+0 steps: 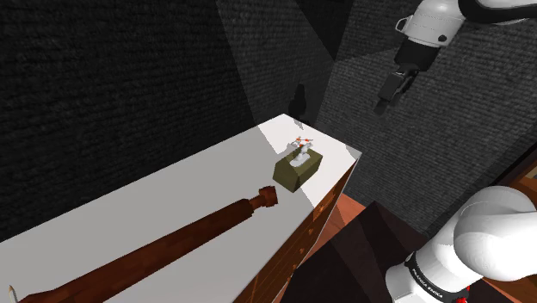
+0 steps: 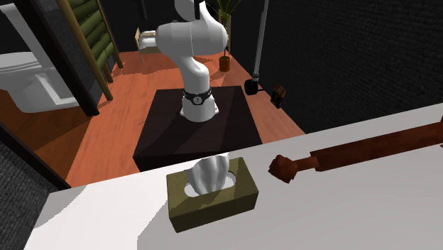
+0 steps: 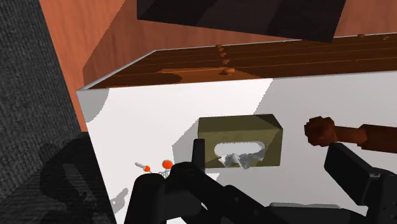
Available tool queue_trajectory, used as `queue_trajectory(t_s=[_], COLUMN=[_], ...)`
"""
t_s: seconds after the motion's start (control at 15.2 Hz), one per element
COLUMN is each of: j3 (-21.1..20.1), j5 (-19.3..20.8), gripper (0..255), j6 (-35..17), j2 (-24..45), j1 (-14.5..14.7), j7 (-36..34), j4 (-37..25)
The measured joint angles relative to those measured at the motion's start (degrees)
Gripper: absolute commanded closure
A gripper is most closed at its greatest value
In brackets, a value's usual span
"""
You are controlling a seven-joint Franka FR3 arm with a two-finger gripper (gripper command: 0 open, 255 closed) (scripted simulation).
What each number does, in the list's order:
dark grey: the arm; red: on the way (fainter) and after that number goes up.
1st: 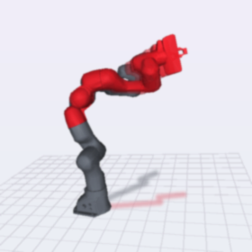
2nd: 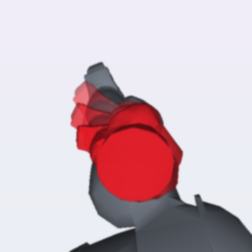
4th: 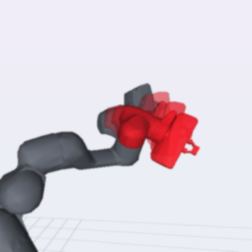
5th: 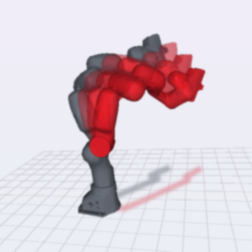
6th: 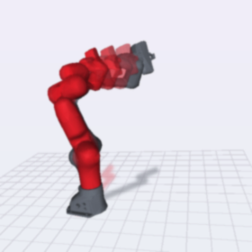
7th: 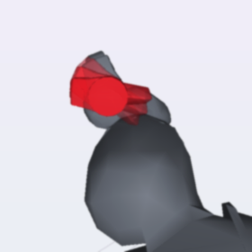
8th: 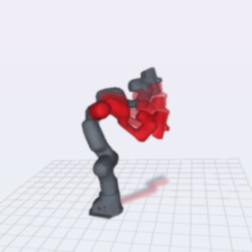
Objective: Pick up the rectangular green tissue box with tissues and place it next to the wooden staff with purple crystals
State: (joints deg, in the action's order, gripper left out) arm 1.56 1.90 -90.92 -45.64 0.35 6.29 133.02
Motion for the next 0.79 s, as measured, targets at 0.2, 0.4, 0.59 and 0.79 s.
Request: queue_trajectory(t_s=[0.2,0.4,0.59,0.79], j3=[0.16,0.31,0.39,0.7], j5=[-1.14,-3.9,-6.99,-10.33], gripper=[0,0,0,0], j6=[-2.67,-9.3,-16.91,-25.01], j2=[-0.09,0.52,1.87,5.31], j1=[-0.21,-0.49,-0.58,-0.4], j7=[-1.3,-4.2,-6.93,-8.95], j4=[2.3,7.04,11.8,14.73])
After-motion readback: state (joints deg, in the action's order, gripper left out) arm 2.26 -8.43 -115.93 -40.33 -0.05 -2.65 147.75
